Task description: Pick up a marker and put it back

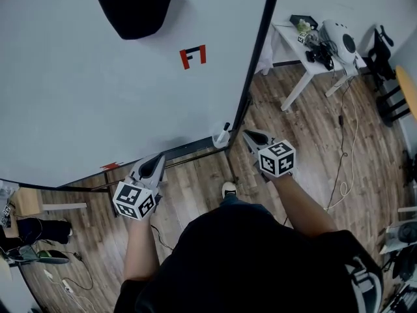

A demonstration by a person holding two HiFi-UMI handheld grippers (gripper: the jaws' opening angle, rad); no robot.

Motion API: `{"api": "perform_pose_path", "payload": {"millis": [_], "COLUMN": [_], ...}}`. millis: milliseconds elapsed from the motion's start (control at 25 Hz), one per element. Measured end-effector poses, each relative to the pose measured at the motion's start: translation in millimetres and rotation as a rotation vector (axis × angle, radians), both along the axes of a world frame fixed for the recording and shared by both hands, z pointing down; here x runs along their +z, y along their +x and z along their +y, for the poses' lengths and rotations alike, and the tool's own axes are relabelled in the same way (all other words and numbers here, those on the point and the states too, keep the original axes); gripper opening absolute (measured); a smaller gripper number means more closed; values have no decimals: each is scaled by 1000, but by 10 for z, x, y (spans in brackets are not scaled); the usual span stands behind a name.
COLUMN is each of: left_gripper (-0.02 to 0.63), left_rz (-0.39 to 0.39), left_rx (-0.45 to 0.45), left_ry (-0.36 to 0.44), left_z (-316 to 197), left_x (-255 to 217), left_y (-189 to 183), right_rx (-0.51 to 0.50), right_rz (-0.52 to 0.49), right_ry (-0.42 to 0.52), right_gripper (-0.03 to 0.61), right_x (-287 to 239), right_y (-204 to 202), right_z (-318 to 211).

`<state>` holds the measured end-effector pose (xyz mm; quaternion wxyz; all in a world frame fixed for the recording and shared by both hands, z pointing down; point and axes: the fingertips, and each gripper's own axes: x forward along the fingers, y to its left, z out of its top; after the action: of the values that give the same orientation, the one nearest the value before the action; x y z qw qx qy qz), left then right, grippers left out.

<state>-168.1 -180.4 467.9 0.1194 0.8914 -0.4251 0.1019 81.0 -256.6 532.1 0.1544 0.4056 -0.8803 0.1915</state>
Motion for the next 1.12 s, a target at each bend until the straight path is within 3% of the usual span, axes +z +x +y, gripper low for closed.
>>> {"api": "perform_pose_path", "payload": {"millis": [480, 1120], "left_gripper": [11, 11], "left_rz": [-7, -11], "left_rx": [-8, 4], "left_ry": [-47, -88], "left_z": [-229, -521], "left_x": [173, 350], "left_y": [26, 6], "right_rx": [-29, -54], "right_rz": [15, 56], "right_ry": [-67, -179], "right_gripper": [0, 63], "right_x": [343, 897], "right_y": [-106, -244], "right_z": [-305, -633]}}
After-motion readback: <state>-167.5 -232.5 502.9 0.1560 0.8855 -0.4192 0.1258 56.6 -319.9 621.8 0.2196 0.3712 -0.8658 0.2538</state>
